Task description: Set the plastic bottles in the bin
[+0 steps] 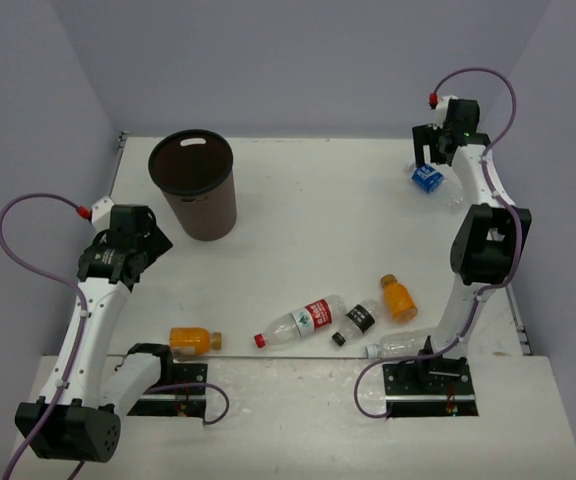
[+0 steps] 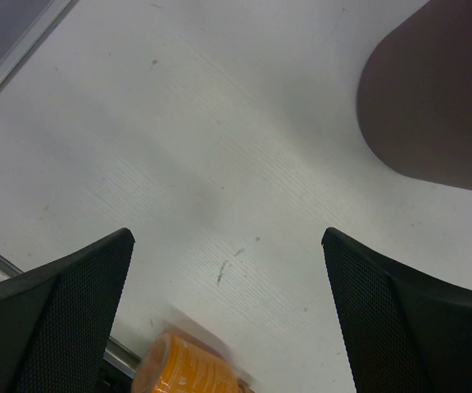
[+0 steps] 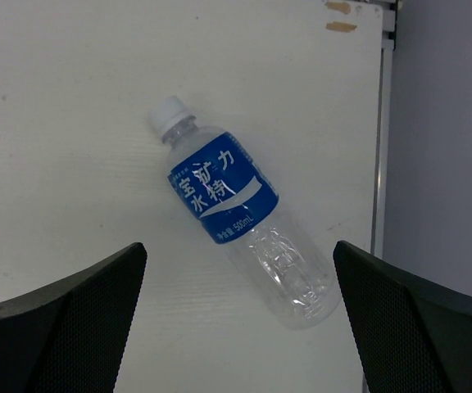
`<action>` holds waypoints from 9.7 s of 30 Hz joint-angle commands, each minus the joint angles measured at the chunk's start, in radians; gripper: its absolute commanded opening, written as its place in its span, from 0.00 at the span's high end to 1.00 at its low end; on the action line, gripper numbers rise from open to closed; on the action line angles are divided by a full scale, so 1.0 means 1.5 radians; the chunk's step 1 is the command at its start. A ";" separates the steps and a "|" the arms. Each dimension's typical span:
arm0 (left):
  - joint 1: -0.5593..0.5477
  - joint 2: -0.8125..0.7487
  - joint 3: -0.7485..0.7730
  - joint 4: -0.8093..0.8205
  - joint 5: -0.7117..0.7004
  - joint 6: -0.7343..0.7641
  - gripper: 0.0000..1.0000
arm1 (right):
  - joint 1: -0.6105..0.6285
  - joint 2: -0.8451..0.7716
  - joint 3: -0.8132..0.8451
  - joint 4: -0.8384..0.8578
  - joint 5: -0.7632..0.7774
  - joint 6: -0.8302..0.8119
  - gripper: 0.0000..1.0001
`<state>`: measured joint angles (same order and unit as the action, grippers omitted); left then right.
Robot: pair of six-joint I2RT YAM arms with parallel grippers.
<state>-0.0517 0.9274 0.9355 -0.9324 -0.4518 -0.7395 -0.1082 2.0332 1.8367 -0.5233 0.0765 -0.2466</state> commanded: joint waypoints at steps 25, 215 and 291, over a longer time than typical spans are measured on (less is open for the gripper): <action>0.006 -0.004 0.053 0.004 -0.098 0.017 0.00 | -0.076 0.080 -0.057 -0.055 -0.112 -0.214 0.01; -0.582 0.175 -0.078 0.723 0.498 0.142 0.00 | 0.403 -0.715 -0.686 0.180 -0.216 0.873 0.75; -0.248 0.225 0.312 0.207 -0.032 0.049 0.01 | 0.340 -0.953 -0.778 -0.201 0.162 0.872 0.01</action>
<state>-0.4294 1.2915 1.3614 -0.6159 -0.5015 -0.6685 0.4076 0.6279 0.6800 -0.7741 0.2605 1.0164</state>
